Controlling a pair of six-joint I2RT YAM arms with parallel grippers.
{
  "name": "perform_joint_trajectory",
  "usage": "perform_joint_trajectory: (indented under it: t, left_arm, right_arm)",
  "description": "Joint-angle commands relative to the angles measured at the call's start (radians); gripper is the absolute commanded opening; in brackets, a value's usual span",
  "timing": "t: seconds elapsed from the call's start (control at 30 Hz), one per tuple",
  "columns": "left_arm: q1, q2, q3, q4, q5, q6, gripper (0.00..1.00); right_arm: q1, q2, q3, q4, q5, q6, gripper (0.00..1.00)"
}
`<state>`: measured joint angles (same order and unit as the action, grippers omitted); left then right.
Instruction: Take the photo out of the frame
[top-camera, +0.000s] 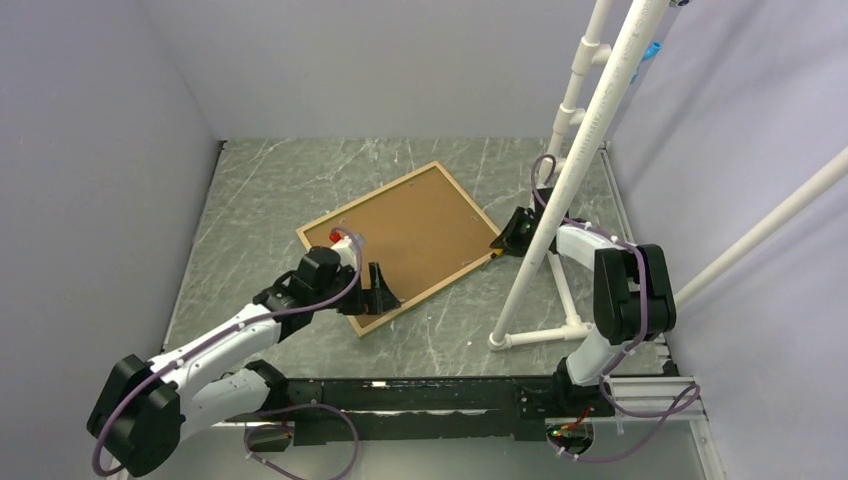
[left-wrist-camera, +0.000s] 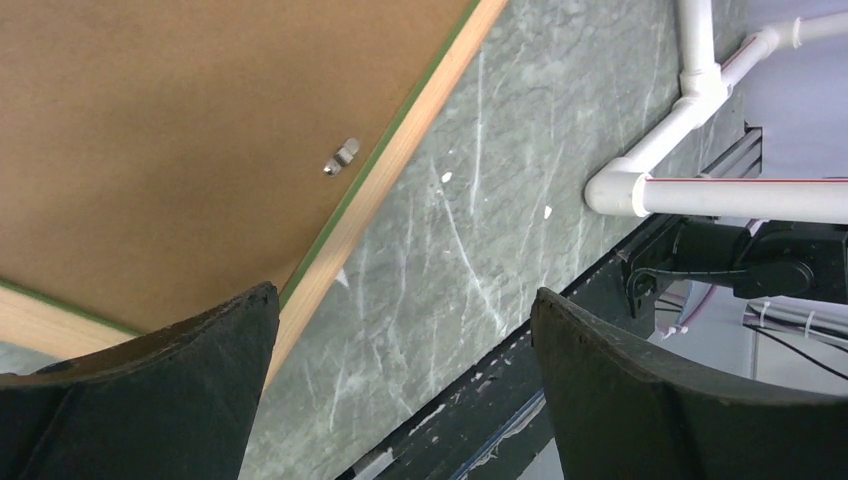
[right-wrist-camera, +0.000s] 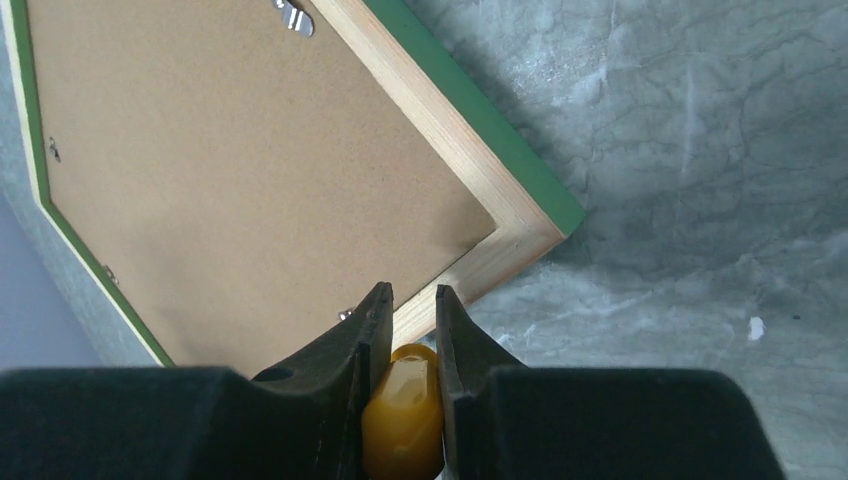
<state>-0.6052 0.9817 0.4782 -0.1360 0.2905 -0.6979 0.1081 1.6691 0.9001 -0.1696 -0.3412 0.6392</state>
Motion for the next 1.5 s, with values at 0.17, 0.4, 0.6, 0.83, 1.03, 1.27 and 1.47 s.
perform_joint_trajectory:
  t: [0.17, 0.4, 0.6, 0.83, 1.03, 1.27, 1.47]
  left_arm:
    - [-0.071, 0.126, 0.191, -0.065, -0.041, 0.15, 0.93]
    - [-0.105, 0.232, 0.293, -0.132, -0.07, 0.228, 0.91]
    - [-0.169, 0.304, 0.381, -0.174, -0.142, 0.266, 0.81]
    - [-0.188, 0.415, 0.465, -0.17, -0.152, 0.282, 0.79]
    - [-0.191, 0.487, 0.488, -0.135, -0.125, 0.266, 0.78]
    - [-0.211, 0.585, 0.574, -0.144, -0.117, 0.331, 0.76]
    - [-0.229, 0.681, 0.656, -0.173, -0.15, 0.379, 0.72]
  right_arm:
    - [-0.088, -0.159, -0.112, -0.044, -0.156, -0.14, 0.0]
    - [-0.179, -0.18, -0.203, -0.072, -0.239, -0.162, 0.0]
    - [-0.233, -0.136, -0.222, -0.067, -0.265, -0.167, 0.0]
    - [-0.239, -0.101, -0.207, -0.111, -0.147, -0.186, 0.1]
    - [-0.238, -0.08, -0.213, -0.098, -0.089, -0.174, 0.29]
    - [-0.238, -0.104, -0.23, -0.106, -0.003, -0.18, 0.53]
    - [-0.237, -0.163, -0.234, -0.116, 0.01, -0.194, 0.63]
